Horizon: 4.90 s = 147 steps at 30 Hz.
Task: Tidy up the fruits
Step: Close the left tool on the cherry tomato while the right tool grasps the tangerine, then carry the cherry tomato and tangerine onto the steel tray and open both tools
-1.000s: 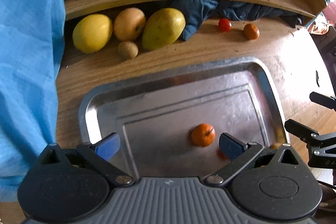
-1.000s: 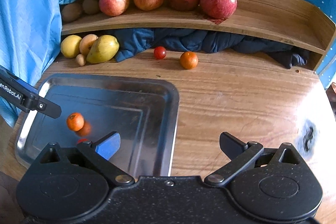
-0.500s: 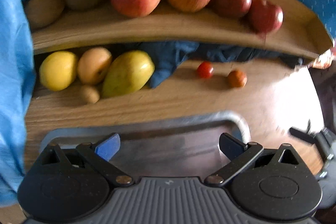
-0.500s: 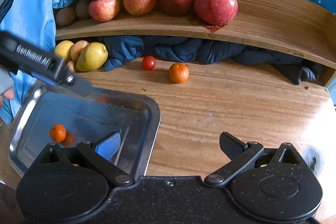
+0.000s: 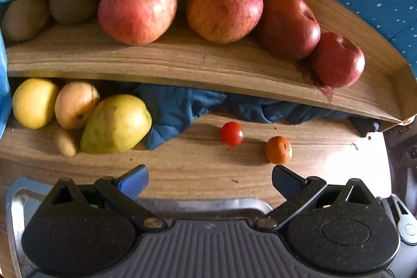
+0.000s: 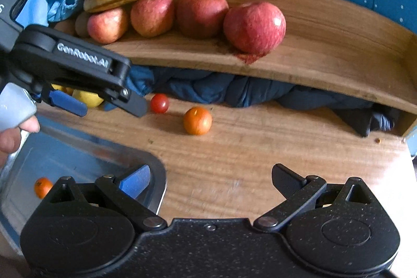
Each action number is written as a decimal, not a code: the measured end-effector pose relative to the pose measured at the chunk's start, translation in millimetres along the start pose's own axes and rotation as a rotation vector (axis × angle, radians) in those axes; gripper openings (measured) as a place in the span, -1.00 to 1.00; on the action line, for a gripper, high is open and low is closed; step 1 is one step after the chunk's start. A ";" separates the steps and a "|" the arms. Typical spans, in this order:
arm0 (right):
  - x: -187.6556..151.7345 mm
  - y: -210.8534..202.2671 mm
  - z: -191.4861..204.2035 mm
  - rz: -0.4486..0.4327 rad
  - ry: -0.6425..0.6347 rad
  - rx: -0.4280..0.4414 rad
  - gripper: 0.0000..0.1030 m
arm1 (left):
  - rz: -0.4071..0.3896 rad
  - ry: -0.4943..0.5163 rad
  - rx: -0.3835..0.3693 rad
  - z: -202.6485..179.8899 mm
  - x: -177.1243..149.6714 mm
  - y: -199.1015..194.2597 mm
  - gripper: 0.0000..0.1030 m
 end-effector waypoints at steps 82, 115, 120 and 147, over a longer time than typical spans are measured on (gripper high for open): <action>9.3 3.1 36.8 -0.057 -0.026 0.053 -0.35 | -0.064 0.040 -0.097 5.1 -29.8 -17.7 -0.54; -41.9 -38.6 95.9 0.010 0.006 0.040 -0.35 | 0.066 0.167 -0.120 21.3 -84.7 -50.3 -0.54; -52.2 -44.1 97.6 0.028 0.037 0.022 -0.35 | 0.095 0.203 -0.125 18.1 -92.1 -48.3 -0.54; -70.9 -52.8 101.5 0.048 0.110 -0.037 -0.32 | 0.141 0.291 -0.134 15.9 -105.5 -49.7 -0.47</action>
Point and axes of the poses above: each gripper's, at about its wrist camera, not at the fingertips, and y roughly the way its jaws point, z to its left, x to its top, the point moved 3 cm from there along y, roughly the way its jaws point, and after that the axes turned 1 degree about -y, right-handed, at the moved point
